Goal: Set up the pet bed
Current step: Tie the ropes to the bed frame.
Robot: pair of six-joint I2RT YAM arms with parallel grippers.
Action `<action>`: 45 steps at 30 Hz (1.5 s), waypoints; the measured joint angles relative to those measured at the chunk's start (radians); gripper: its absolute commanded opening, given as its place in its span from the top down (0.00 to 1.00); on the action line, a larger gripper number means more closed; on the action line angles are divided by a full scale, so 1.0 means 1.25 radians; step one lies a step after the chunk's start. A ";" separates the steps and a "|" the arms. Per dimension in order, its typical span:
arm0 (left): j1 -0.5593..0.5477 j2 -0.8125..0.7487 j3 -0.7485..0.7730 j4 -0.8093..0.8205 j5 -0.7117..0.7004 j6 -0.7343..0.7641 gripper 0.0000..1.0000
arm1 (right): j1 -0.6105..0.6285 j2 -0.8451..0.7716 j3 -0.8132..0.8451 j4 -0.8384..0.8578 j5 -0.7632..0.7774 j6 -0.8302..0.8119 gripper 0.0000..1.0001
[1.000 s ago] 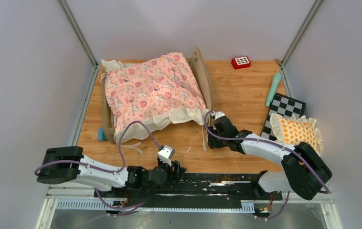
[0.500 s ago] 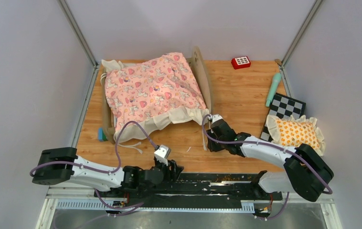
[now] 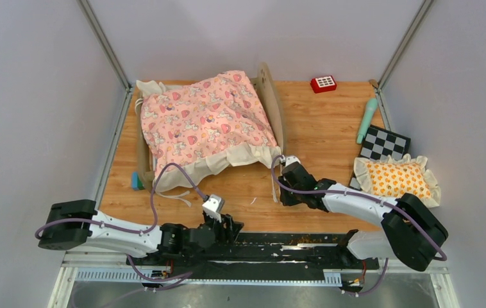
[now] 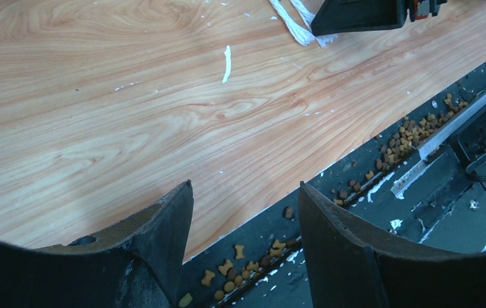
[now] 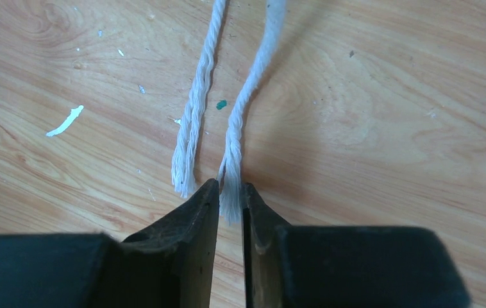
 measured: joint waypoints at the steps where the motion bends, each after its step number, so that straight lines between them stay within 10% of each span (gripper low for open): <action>1: 0.000 -0.004 -0.002 -0.004 -0.002 0.000 0.32 | 0.001 0.000 0.001 -0.002 0.003 0.004 0.77; 13: 0.000 -0.025 -0.003 -0.019 -0.005 0.000 0.32 | 0.011 0.020 0.027 -0.035 0.031 0.025 0.74; 23: 0.000 -0.035 -0.003 -0.028 -0.006 0.001 0.32 | 0.034 0.053 0.054 -0.045 0.080 0.045 1.00; 35: 0.000 -0.079 0.005 -0.103 -0.014 0.014 0.31 | 0.033 -0.170 0.009 -0.107 0.097 0.177 1.00; 45: 0.000 -0.089 0.024 -0.139 -0.062 0.006 0.08 | 0.026 -0.244 -0.026 -0.098 0.103 0.293 1.00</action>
